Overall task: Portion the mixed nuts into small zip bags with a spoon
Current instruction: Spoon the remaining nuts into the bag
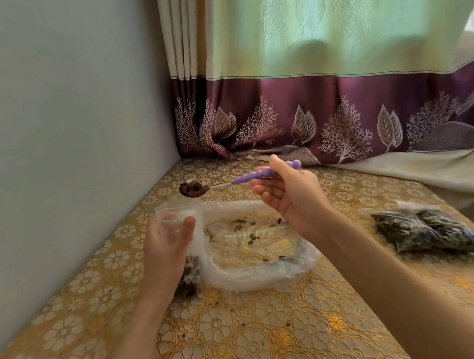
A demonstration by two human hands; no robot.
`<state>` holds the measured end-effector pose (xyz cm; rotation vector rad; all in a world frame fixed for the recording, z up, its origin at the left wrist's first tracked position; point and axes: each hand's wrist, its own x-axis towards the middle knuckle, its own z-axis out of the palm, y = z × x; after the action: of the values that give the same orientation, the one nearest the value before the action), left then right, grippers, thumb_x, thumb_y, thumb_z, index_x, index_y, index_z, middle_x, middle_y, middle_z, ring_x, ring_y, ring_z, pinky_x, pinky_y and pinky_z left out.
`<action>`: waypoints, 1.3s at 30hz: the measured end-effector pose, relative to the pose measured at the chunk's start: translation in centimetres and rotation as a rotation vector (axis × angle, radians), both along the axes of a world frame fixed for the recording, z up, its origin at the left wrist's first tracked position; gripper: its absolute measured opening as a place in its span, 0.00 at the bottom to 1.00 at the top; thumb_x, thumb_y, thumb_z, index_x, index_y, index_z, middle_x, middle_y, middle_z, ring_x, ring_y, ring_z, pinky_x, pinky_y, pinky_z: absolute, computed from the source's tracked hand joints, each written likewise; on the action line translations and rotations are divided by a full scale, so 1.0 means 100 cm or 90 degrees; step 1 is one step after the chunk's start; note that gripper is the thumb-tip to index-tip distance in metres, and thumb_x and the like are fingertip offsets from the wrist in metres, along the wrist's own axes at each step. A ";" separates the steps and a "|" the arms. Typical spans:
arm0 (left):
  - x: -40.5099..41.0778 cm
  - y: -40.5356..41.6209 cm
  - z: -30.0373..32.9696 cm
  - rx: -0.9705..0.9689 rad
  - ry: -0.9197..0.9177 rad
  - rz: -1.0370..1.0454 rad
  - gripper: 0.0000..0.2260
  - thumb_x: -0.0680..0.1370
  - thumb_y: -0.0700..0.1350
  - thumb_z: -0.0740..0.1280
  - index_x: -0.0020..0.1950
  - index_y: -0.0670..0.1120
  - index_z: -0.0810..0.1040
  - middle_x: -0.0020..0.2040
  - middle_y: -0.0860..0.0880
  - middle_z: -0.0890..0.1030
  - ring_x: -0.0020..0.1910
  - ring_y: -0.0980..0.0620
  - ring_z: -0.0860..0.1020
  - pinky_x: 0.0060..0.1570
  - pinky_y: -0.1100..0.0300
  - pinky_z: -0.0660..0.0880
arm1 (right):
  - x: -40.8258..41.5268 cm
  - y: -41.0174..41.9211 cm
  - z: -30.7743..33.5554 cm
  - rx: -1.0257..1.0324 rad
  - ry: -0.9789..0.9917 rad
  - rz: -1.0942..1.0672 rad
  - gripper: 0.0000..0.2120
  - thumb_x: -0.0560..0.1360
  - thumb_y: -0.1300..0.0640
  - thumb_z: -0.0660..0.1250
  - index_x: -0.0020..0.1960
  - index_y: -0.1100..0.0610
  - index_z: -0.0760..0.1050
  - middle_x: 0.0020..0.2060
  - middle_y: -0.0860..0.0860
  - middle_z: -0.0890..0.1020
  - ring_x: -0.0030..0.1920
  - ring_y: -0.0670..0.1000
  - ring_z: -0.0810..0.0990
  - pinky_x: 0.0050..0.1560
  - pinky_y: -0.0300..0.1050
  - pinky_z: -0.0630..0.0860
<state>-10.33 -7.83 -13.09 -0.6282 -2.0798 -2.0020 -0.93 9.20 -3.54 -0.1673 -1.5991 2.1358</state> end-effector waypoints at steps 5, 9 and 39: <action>0.004 0.002 0.002 0.024 -0.009 -0.017 0.40 0.52 0.79 0.63 0.53 0.53 0.71 0.46 0.53 0.80 0.38 0.62 0.80 0.32 0.69 0.75 | 0.001 -0.022 0.004 0.180 0.044 -0.010 0.13 0.80 0.59 0.59 0.42 0.64 0.78 0.39 0.59 0.85 0.32 0.49 0.80 0.31 0.36 0.77; 0.002 0.003 0.001 0.044 -0.004 -0.021 0.38 0.59 0.69 0.68 0.59 0.45 0.71 0.49 0.49 0.80 0.39 0.67 0.79 0.33 0.75 0.73 | 0.005 -0.027 0.004 0.244 0.074 0.007 0.13 0.80 0.62 0.59 0.41 0.62 0.78 0.38 0.56 0.85 0.32 0.49 0.79 0.32 0.37 0.77; 0.041 0.023 0.012 0.031 -0.004 -0.174 0.37 0.57 0.77 0.63 0.54 0.52 0.72 0.42 0.50 0.83 0.35 0.49 0.80 0.37 0.57 0.78 | 0.053 0.071 -0.073 0.716 -0.613 -0.116 0.20 0.75 0.45 0.66 0.29 0.55 0.71 0.24 0.39 0.71 0.16 0.41 0.66 0.18 0.32 0.61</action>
<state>-6.24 -5.49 -11.86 -0.9419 -2.0344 -2.1899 4.32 16.25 -10.84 -0.9814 -2.8757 0.7082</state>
